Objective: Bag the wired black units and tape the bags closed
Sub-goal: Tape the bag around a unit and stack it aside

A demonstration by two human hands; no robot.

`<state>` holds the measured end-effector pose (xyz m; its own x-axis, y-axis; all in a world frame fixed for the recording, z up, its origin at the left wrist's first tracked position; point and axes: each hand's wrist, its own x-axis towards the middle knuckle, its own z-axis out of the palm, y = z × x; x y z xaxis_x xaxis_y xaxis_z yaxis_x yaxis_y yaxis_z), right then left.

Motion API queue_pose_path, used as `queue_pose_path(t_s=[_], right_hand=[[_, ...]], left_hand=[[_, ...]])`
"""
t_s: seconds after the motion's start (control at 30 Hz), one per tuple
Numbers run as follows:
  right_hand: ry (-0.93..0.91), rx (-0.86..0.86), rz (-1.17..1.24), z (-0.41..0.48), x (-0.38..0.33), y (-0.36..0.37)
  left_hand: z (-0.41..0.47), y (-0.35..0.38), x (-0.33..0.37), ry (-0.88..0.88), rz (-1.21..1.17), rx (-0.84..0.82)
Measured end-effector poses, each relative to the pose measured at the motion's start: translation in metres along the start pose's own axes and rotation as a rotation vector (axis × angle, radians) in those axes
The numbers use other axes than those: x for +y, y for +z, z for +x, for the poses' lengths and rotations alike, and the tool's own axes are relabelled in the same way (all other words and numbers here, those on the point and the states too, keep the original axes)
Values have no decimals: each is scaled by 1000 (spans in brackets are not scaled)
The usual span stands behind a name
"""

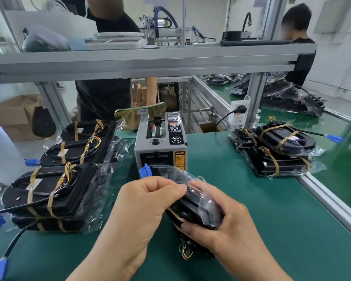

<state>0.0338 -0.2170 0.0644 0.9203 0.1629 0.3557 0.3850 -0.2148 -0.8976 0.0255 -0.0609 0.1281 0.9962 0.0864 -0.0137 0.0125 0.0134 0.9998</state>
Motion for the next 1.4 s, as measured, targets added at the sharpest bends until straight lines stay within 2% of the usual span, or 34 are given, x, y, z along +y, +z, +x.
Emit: queue_pose_path(t_s=[0.47, 1.07, 1.2, 1.4], right_hand=[[24, -27, 27, -1, 7, 1], [33, -30, 16, -2, 13, 2], [5, -16, -3, -2, 12, 3], [-19, -13, -34, -3, 11, 4]], left_hand=[[1, 1, -6, 86, 167, 41], [1, 2, -10, 132, 239, 102], [3, 3, -19, 122, 202, 170], [7, 2, -24, 117, 188, 148]])
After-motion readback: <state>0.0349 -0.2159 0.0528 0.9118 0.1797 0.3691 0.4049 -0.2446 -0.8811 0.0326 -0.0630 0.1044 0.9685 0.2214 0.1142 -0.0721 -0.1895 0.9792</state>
